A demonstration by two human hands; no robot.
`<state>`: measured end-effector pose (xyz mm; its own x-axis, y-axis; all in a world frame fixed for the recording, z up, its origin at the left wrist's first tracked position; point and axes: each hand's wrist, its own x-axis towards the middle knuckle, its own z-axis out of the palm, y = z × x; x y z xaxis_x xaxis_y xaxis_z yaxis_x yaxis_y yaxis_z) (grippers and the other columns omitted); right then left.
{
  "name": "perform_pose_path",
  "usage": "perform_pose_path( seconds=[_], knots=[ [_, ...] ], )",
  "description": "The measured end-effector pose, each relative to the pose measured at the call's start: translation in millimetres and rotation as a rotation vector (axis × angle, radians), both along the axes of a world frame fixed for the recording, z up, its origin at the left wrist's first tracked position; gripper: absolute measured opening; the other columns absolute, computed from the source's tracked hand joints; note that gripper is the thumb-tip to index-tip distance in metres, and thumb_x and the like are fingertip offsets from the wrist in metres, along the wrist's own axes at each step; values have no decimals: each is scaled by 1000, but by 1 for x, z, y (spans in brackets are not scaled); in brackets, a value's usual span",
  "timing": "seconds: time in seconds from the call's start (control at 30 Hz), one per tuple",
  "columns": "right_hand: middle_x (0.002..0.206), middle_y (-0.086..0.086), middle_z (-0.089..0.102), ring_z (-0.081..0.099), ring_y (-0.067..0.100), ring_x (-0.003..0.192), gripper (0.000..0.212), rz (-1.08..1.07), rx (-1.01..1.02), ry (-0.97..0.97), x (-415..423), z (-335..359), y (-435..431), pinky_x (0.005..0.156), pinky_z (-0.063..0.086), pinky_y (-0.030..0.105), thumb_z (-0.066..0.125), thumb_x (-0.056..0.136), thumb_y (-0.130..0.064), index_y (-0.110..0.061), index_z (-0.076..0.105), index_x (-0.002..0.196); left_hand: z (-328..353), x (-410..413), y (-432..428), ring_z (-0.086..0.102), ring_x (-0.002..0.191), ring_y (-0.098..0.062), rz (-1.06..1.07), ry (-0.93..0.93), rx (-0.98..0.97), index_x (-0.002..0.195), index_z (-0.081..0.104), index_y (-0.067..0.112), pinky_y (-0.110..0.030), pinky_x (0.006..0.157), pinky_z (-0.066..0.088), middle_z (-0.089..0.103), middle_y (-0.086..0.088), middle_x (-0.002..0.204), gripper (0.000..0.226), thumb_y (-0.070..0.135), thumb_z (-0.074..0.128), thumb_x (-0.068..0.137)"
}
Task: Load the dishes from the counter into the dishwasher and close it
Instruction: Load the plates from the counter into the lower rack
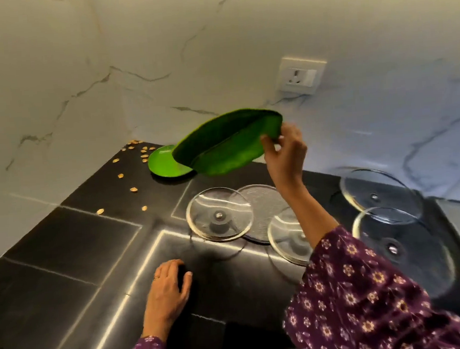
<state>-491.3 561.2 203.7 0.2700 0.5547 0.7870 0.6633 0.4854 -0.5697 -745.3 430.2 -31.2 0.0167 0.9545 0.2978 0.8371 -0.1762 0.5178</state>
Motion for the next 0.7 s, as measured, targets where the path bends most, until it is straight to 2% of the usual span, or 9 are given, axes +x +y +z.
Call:
perform_pose_path(
  seconds=[0.07,0.1,0.2,0.27,0.4,0.5,0.63,0.7],
  knots=[
    [84,2,60,65,21,71,18,38,-140,269,41,-9,-32,58,57,38,68,81,-7,-5,60,98,-2,0,0,57,93,-23,-1,26,29,98,61,13,-35,83,47,60,-2,98,43,48,39,86],
    [87,2,61,67,21,74,24,91,-227,449,61,-15,-49,58,58,43,67,82,-3,-8,58,103,-3,1,-1,58,90,-26,-7,46,54,96,62,11,-36,81,47,61,-5,95,44,47,39,85],
    [99,8,63,66,34,91,39,230,-371,920,119,-33,-103,59,58,42,59,82,11,-14,54,111,6,29,-3,60,82,-34,-15,76,174,91,64,4,-37,78,43,62,-13,88,44,40,40,84],
    [106,13,60,63,39,95,52,270,-376,1101,155,-44,-141,58,57,42,54,79,18,-20,52,114,22,73,-3,57,81,-33,-78,53,253,91,63,2,-37,79,41,62,-16,85,40,35,43,83],
    [104,10,62,68,27,85,55,227,-355,1287,221,-64,-218,65,58,49,53,79,18,-18,43,120,57,195,-22,54,90,-26,-327,-148,228,99,61,7,-30,86,38,61,-10,93,34,34,46,86],
    [109,11,62,67,27,89,53,158,-279,1398,264,-81,-281,61,58,45,50,80,19,-17,44,119,80,288,-58,49,96,-15,-562,-290,148,102,59,11,-21,88,36,58,0,99,31,37,47,90],
    [115,16,62,68,31,91,62,49,-154,1536,314,-105,-367,59,57,45,49,79,20,-11,40,132,98,391,-114,59,91,-9,-879,-470,-160,96,60,20,-26,81,46,63,9,95,28,44,46,91],
    [109,14,64,70,29,84,61,-51,-100,1584,332,-117,-407,56,57,43,49,79,21,-10,41,132,107,434,-146,62,85,-5,-946,-598,-362,92,61,23,-20,75,49,66,8,90,24,46,52,91]
  ],
)
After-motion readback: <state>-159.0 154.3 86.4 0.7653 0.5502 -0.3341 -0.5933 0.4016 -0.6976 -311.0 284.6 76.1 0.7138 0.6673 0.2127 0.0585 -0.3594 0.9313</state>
